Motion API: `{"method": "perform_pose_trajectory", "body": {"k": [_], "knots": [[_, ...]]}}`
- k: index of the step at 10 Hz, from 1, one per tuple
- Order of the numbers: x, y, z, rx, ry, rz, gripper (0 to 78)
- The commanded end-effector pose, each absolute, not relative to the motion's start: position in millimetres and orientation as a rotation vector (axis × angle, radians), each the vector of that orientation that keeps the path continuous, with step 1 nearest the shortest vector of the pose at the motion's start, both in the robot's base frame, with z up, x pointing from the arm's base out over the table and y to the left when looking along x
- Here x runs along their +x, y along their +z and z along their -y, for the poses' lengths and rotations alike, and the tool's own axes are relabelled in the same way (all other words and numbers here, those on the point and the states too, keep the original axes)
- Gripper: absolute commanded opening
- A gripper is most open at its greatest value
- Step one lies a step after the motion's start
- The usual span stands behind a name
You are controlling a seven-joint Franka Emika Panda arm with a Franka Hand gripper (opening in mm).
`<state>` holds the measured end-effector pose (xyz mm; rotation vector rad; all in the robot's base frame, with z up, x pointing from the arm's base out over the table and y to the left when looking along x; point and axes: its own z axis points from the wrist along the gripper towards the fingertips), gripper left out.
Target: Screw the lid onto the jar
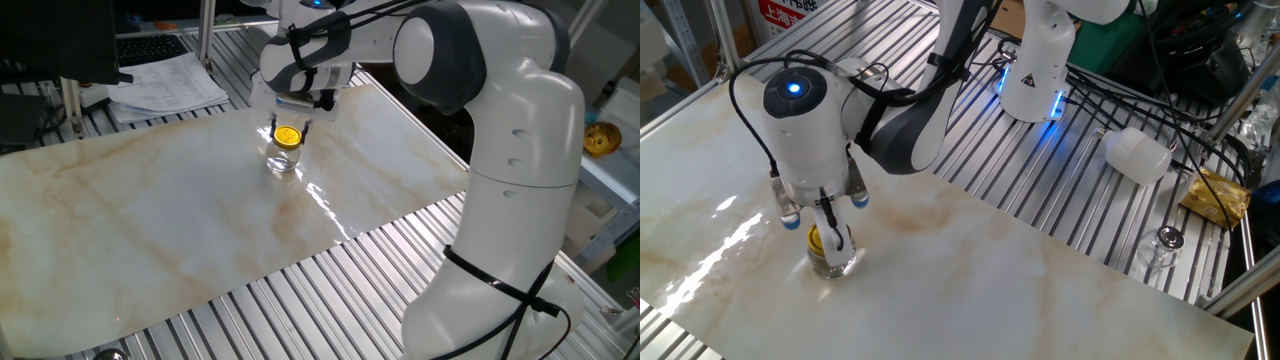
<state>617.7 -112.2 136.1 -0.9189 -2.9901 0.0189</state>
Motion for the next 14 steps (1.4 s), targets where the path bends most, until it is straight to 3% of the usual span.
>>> {"method": "perform_pose_trajectory", "body": {"k": [1, 7, 14], "knots": [[619, 139, 112, -1.572, -0.008, 2.733, 1.1], [614, 159, 97, -1.528, -0.048, 2.71, 1.1], [613, 159, 95, -1.468, -0.036, 2.728, 1.1]]}}
